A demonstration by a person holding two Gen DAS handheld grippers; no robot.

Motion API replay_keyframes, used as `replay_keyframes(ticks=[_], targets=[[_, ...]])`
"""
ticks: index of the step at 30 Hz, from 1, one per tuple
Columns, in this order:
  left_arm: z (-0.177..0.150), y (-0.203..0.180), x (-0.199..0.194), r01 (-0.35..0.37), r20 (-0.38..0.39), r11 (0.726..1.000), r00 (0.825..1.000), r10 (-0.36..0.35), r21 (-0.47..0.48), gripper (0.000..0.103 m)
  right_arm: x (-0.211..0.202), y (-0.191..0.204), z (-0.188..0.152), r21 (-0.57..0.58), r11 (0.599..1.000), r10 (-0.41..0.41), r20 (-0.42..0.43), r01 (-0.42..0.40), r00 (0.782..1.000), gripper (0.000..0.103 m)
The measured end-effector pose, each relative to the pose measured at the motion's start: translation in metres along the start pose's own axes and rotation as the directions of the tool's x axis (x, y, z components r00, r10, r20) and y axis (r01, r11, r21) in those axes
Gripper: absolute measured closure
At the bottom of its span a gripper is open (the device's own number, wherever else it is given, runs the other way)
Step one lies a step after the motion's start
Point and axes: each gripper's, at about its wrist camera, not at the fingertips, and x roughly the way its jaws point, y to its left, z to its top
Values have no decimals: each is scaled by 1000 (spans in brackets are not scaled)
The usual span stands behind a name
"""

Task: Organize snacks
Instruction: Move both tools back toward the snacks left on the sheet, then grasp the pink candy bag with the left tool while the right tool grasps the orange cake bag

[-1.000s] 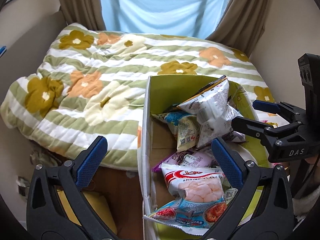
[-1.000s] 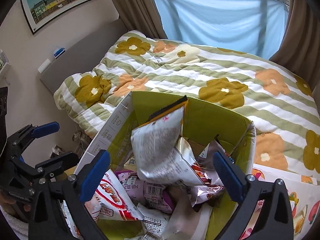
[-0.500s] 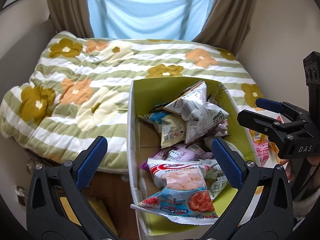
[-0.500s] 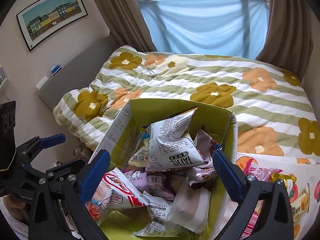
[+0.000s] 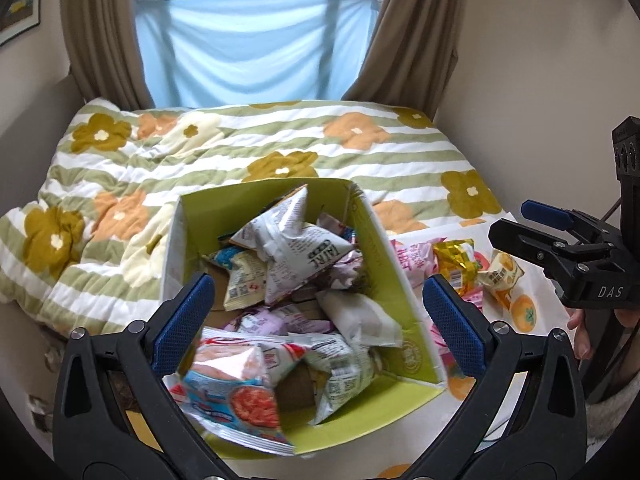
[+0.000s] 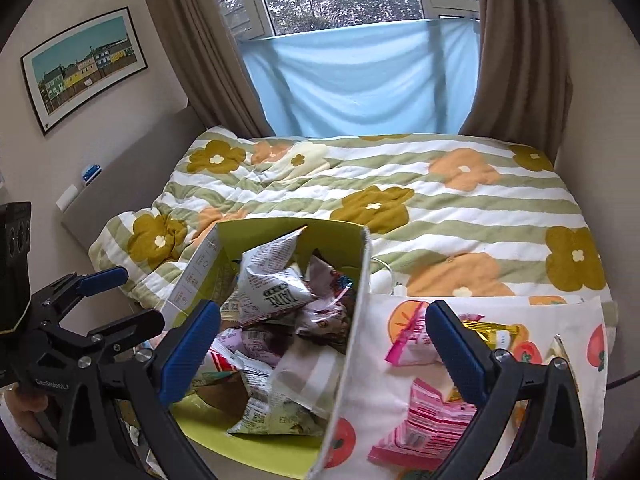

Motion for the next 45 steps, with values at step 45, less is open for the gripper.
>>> replay_keyframes(ticks=[45], targets=[[-118,-205,232,-126,-365,992,923,123,14,9,64,-270,-130,556,812,10,-315,176,949,1]])
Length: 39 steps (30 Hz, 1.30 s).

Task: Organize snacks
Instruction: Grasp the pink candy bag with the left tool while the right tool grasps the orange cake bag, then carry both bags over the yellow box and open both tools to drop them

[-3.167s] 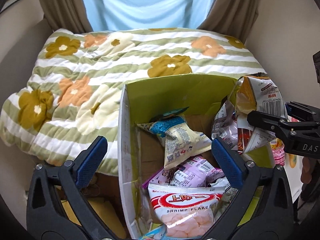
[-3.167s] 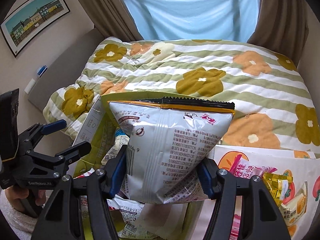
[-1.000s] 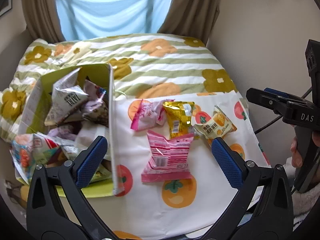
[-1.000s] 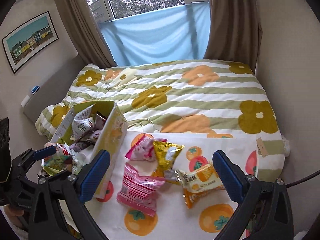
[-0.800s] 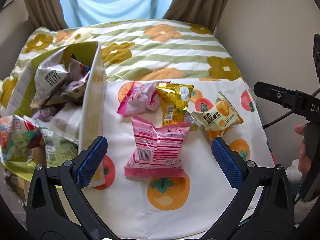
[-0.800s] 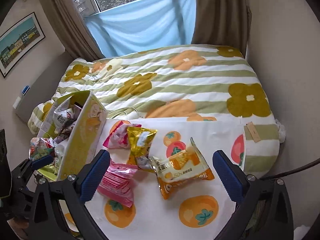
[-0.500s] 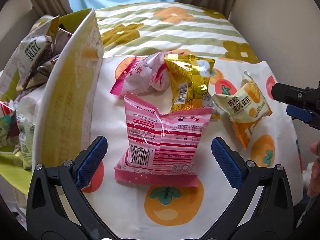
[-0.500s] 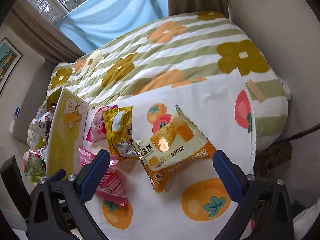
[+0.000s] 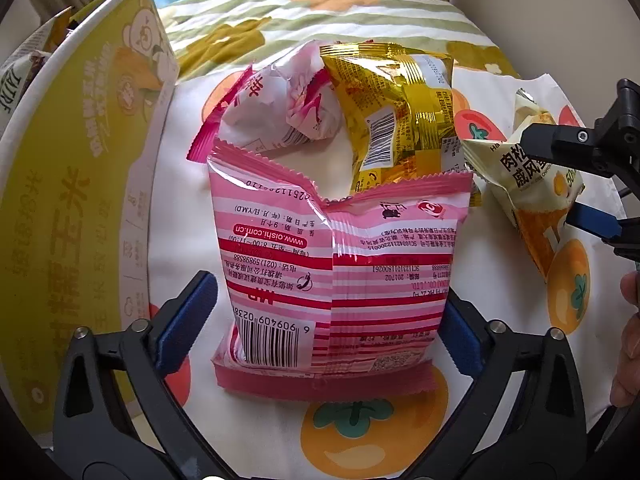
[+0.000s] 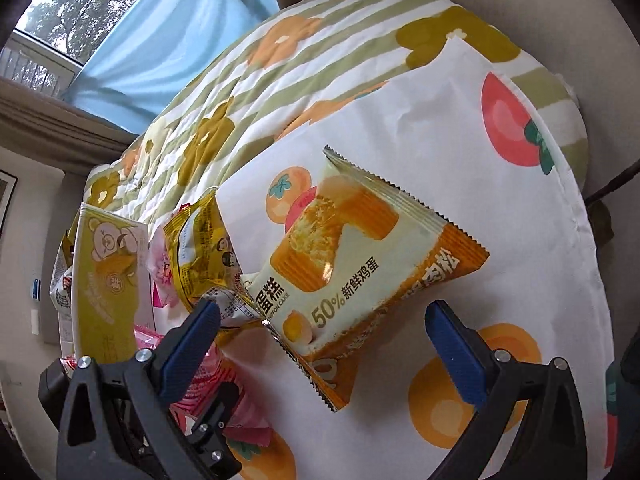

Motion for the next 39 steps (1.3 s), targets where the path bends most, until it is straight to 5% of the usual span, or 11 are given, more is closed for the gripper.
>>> replay_keyframes(ticks=[3,9,18,20,22,27,39], targets=[[1,4,3,35,-13,999,999,-35,1,25,7,1,2,21,1000,-20,4,20,1000,1],[1,8,-1,74,-12,997,997,-74,23,36,13,6,8,26,998,-55,23,55,998,1],[7,20,-9,77,-10,997,997,-77,11,38,21,9,15,40,995,-91,27,89,996,2],[7,19,-10,71,-9,997,997,-71,11,38,23,8,15,44,994,-103,24,102,994,9],[9,19,-12,70,-7,998,998,-70,9,38,23,6,16,29,992,-120,26,119,992,27],[10,16,-17,65,0,998,998,-65,9,38,18,6,16,-13,992,-125,31,126,992,38],[19,10,-84,83,125,996,989,-79,-25,38,-44,16,12,-110,991,-59,109,71,992,39]])
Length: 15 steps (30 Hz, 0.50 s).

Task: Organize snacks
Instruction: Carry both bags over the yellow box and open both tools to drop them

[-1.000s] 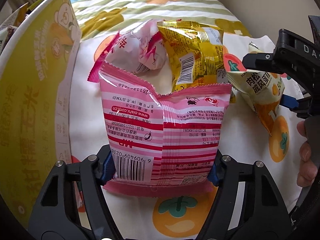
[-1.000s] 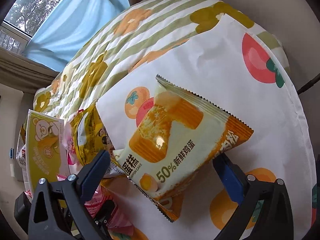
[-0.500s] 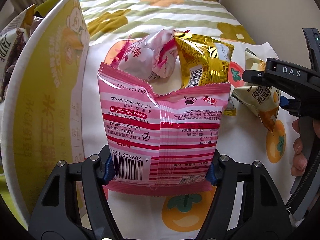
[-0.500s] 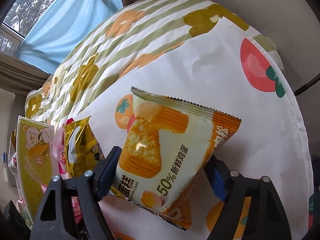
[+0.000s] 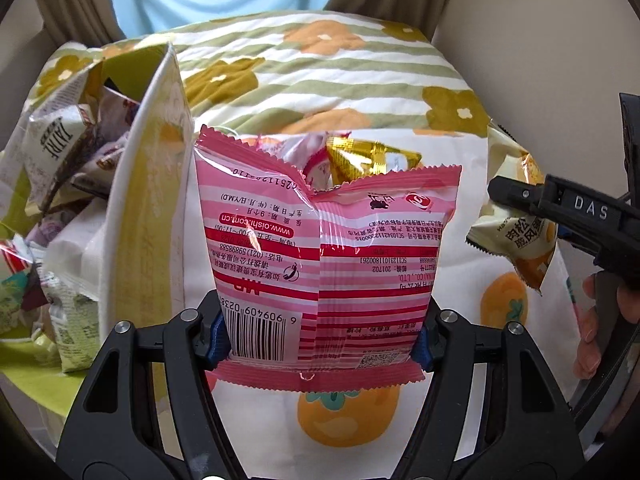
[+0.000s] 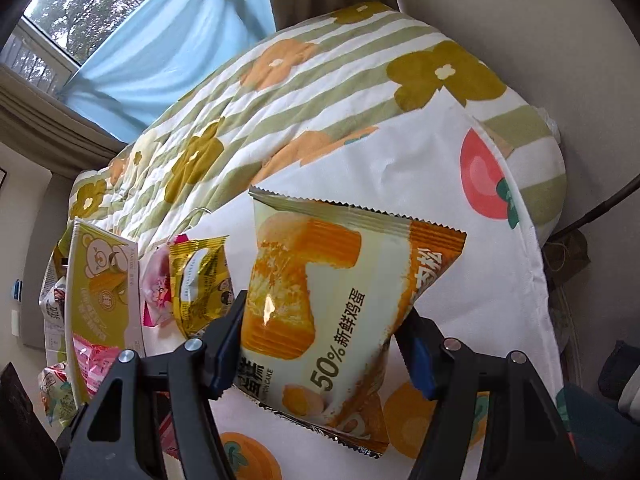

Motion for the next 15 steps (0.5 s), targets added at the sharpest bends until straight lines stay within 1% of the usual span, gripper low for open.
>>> replay_keyframes(ticks=[3,6,10,12,15], targets=[[9,3,-31,-8,59,1000,998,9,-12,38,-24,18,1,-87,996,37,32,-34,999,39],[18,13,-61,-22,102,998,994,27,-52,38,-47,45,1,-210,975,83,63,-68,995,39],[29,39,-100,-61,157,993,985,77,-102,38,-72,87,2,-342,928,183,75,-147,980,39],[33,55,-118,-96,182,989,976,116,-114,38,-79,108,0,-384,903,234,68,-191,970,39],[38,86,-136,-135,197,981,967,161,-136,38,-89,141,-7,-433,867,299,55,-247,953,39]])
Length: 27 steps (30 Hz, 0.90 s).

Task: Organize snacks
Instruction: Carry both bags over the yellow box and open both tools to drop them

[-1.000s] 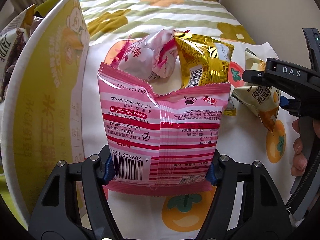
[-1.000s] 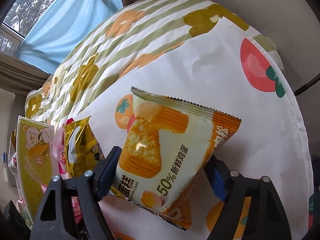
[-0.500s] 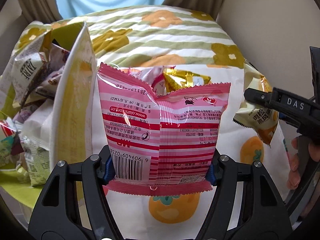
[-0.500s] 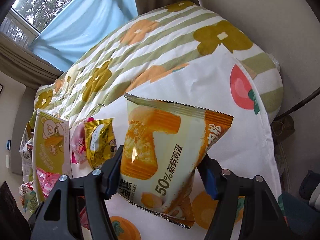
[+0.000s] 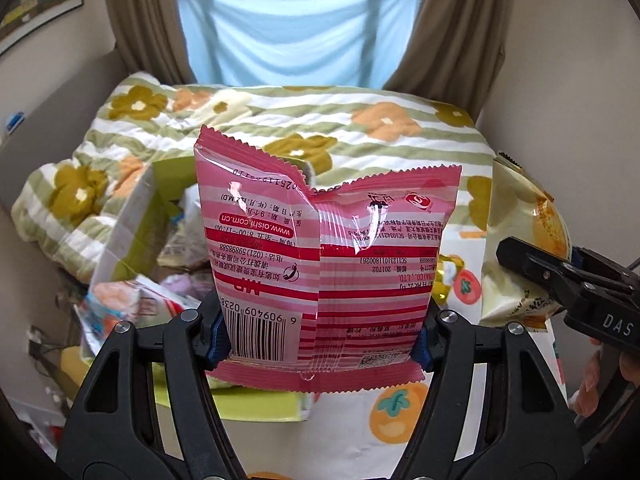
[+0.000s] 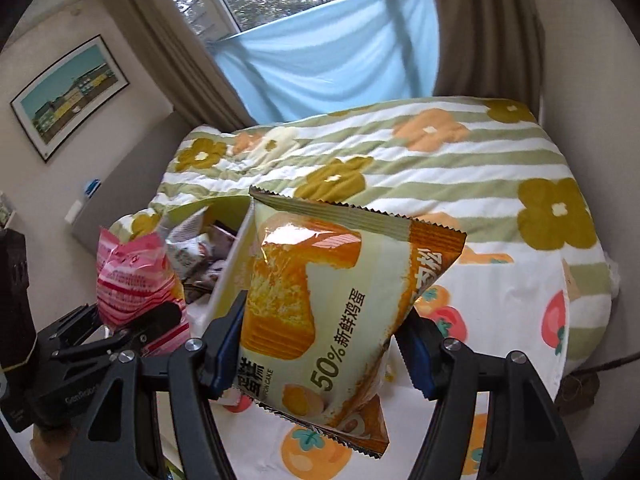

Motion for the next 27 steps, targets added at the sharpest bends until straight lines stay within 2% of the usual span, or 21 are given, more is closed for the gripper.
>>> replay_keyframes(ticks=[4,9,14,19,20,21,23,27], targets=[[17,48,-4,-24,9,1000,1000,24,-19,38,12,45,6,-34,997,65,5,-64,998,39],[38,113,6,-23,-5,999,1000,23,-23,38,38,92,9,-34,995,89,2,-89,996,39],[55,167,43,19,-62,1000,998,-19,-4,38,71,131,10,-38,997,60,-23,-60,998,39],[61,192,79,98,-131,995,987,-93,32,36,93,154,7,-13,1000,5,-47,-6,999,39],[61,195,83,116,-135,993,985,-110,34,30,96,156,6,-6,1000,-8,-51,8,999,39],[62,197,86,130,-141,991,982,-124,35,15,98,159,4,2,1000,-21,-55,22,998,39],[62,202,87,160,-131,986,979,-154,38,0,103,163,-1,21,999,-47,-66,48,997,39],[58,209,83,173,-129,984,978,-165,52,0,110,170,-9,39,995,-90,-84,93,992,39]])
